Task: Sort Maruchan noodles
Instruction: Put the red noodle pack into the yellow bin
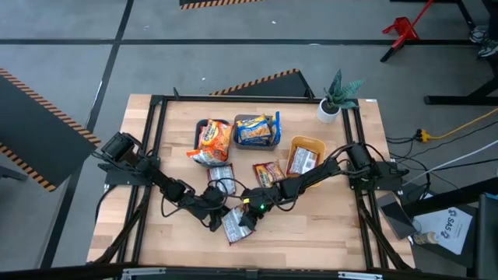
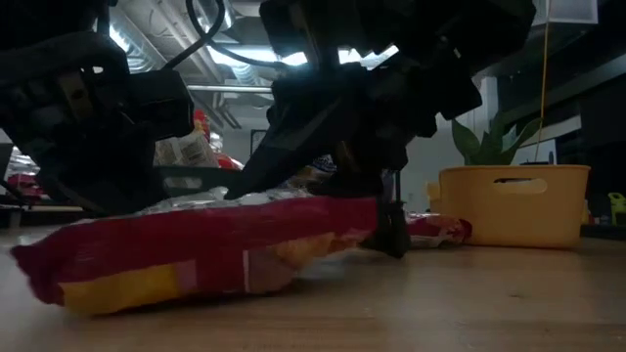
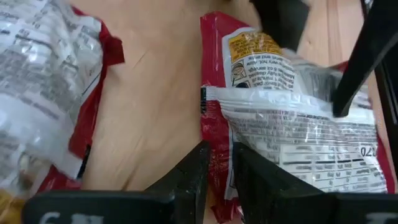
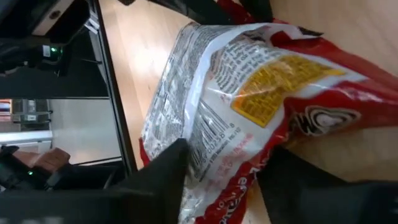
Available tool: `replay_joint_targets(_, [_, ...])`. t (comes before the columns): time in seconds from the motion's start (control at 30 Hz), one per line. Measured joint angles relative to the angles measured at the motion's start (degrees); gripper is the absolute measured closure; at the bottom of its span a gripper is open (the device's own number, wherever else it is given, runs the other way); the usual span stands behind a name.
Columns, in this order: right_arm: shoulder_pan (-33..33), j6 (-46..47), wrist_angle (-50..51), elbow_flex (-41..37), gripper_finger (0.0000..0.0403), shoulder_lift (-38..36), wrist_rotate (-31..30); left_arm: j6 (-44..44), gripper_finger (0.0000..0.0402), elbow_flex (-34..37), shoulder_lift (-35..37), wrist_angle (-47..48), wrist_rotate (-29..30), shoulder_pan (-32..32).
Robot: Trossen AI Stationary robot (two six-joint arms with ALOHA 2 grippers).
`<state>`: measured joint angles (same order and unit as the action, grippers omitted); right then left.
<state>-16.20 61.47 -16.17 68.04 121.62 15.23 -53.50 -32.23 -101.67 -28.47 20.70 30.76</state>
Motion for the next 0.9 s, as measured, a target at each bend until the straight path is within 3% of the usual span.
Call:
replay_joint_targets(0.17, [0.15,-0.03,-0.21,0.41,0.0328,0.03,0.21,0.04,0.0331,0.04,2.90,1.25,0.09,-0.92])
replay_joint_targets(0.33, [0.07,1.44,-0.26,0.43,0.0365,-0.34,0.20,0.64,0.0331,0.02,5.51,0.72,0.06,-2.14])
replay_joint_targets(0.67, [0.15,2.57,3.17,0.43,0.0399,-5.10,-2.78,3.79,0.0331,-0.20,18.49,10.46,-0.90,-6.35])
replay_joint_targets(0.9, [0.15,2.09,16.78,0.43,0.0401,-13.37,-6.16,4.85,0.0331,-0.22,29.29,19.28,0.05,-9.19])
